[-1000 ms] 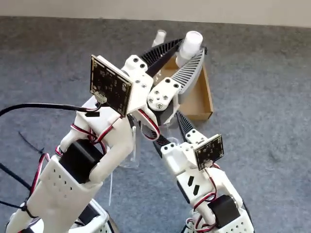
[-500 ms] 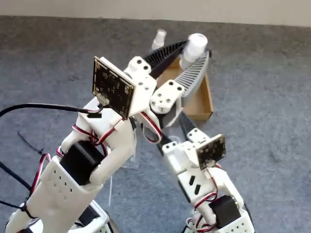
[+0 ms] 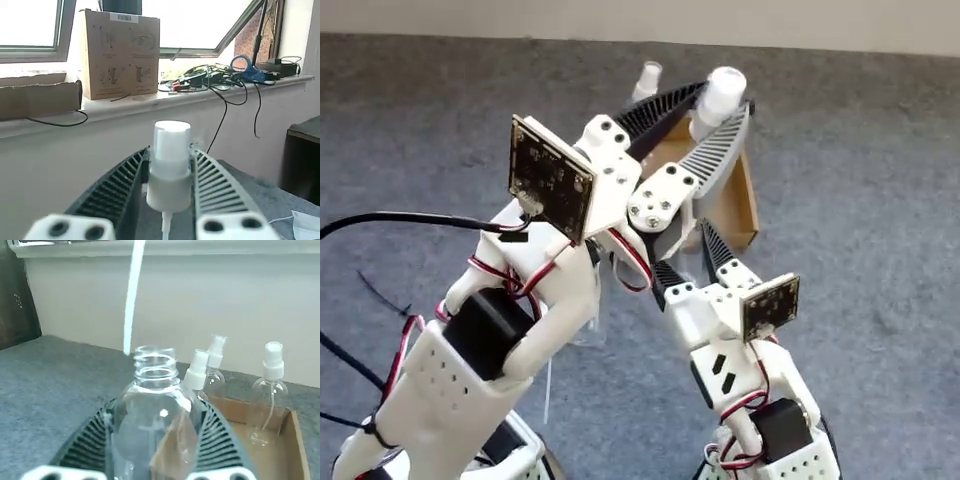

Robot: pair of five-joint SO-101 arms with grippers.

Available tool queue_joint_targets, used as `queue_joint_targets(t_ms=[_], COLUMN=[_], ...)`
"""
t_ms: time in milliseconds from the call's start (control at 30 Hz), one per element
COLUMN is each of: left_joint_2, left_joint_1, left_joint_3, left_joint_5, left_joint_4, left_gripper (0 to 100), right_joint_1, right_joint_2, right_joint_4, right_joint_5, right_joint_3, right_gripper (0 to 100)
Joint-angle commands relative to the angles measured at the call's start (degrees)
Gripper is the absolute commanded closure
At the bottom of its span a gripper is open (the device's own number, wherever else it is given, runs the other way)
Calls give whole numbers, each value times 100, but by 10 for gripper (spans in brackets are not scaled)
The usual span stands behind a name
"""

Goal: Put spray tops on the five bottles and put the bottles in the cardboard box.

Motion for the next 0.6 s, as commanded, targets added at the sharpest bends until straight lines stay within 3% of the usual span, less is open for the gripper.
queue_joint_targets(t_ms=[0, 567], left_joint_2=[13, 303], left_joint_1=[101, 286], left_joint_3=[-673, -488], left_joint_5=[53, 62], left_joint_4=[9, -26], left_gripper=[996, 996], right_joint_1=[75, 75], right_joint_2=[-48, -48], right_joint_4=[-145, -145], right_joint_5=[-44, -44], right_joint_3=[22, 31], right_gripper=[994, 994])
